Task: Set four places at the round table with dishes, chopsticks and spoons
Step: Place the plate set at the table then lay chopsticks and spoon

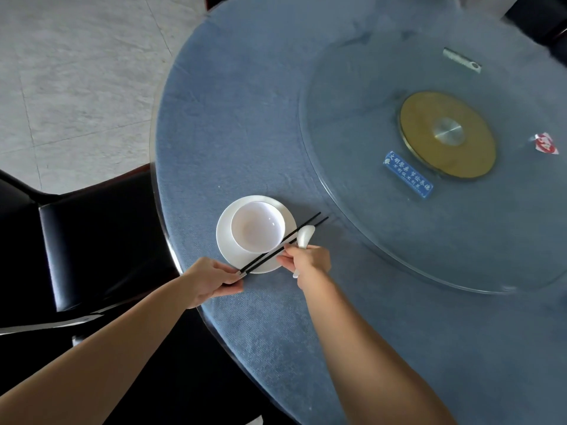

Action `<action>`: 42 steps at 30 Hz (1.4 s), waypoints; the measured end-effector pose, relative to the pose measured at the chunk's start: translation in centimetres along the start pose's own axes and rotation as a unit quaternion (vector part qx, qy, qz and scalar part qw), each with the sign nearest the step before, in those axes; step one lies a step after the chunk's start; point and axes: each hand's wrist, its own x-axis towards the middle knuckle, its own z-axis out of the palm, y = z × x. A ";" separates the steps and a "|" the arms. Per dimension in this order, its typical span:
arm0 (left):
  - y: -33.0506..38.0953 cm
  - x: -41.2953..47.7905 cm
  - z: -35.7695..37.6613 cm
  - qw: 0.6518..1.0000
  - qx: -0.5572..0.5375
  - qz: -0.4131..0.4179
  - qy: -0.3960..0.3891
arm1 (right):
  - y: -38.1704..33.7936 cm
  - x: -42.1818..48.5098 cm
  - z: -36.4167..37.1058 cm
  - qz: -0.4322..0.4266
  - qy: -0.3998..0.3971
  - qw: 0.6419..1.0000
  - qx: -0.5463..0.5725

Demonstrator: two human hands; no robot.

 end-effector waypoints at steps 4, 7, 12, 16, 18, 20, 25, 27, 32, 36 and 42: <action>-0.1 0.2 0.2 1.000 0.011 0.006 0.018 | 0.0 -0.1 -0.1 0.003 0.011 1.000 0.001; -0.1 0.4 0.2 0.999 0.020 0.014 0.035 | 0.0 -0.3 -0.2 0.001 0.013 1.000 0.001; -0.3 0.5 0.1 0.997 0.055 0.036 0.036 | -0.4 -0.5 -0.2 -0.019 0.023 1.000 0.006; -0.1 0.8 -0.1 0.996 0.068 0.038 0.047 | -0.2 -0.7 -0.2 -0.017 0.018 1.000 0.004; 0.0 0.9 0.0 0.996 0.063 0.035 0.049 | -0.1 -0.7 -0.3 -0.013 0.014 1.000 -0.002; 0.0 0.8 0.1 0.996 0.061 0.033 0.050 | 0.0 -0.7 -0.2 -0.012 0.015 1.000 -0.004; 0.2 0.6 0.3 0.997 0.053 0.021 0.044 | -0.1 -0.7 0.1 -0.017 0.011 1.000 0.001; 0.2 0.6 0.3 0.998 0.049 0.018 0.041 | -0.1 -0.7 0.3 -0.020 0.011 1.000 -0.002; 0.2 0.7 -0.2 0.997 0.069 0.017 0.031 | -0.1 -0.9 0.6 -0.024 0.008 1.000 -0.006; 0.3 0.6 -0.5 0.997 0.065 0.021 0.031 | 0.0 -1.1 0.2 -0.035 0.010 0.999 -0.013; 0.3 0.8 -1.4 0.996 0.076 0.028 0.044 | -0.1 -1.8 -0.9 -0.072 0.023 0.997 -0.033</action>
